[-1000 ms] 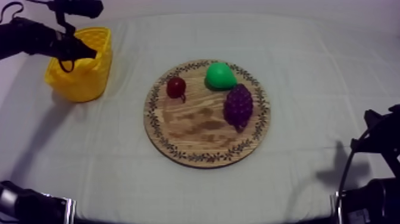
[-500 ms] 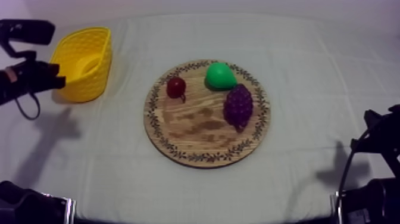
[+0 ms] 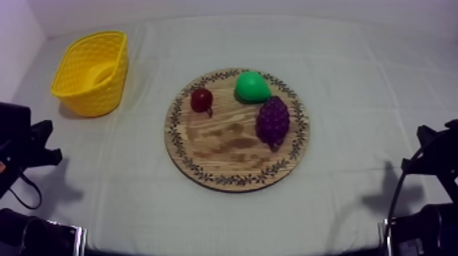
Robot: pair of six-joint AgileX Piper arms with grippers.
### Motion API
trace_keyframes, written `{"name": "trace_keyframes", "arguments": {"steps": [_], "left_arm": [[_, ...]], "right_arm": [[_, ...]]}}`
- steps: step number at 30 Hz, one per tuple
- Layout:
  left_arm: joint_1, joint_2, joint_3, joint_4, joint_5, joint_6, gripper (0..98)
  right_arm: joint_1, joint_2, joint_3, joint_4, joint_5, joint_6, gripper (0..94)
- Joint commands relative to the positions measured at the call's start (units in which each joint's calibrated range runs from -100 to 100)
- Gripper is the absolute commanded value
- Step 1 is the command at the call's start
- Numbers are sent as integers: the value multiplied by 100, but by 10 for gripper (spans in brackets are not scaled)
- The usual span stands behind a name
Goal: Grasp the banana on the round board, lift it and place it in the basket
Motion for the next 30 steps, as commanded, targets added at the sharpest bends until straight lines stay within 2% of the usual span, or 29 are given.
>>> {"name": "trace_keyframes", "arguments": {"steps": [1, 10, 16, 18, 24, 27, 30], "left_arm": [[-5, -671, 289, 6, 57, 7, 0], [-3, -1976, 813, -65, 529, 27, 0], [76, -2295, 725, -108, 1003, -49, 0], [122, -2320, 706, -113, 1064, 190, 1], [162, -2341, 837, -127, 634, 1319, 1], [165, -2343, 855, -129, 574, 1527, 1], [167, -2344, 861, -130, 554, 1510, 1]], "right_arm": [[-1, -2, 2, 1, 0, -1, 3], [-1, -2, 2, 1, 0, -1, 3], [-1, -2, 2, 1, 0, -1, 3], [-1, -2, 2, 1, 0, -1, 3], [-1, -2, 2, 1, 0, -1, 3], [-1, -2, 2, 1, 0, -1, 3], [-1, -2, 2, 1, 0, -1, 3]]}}
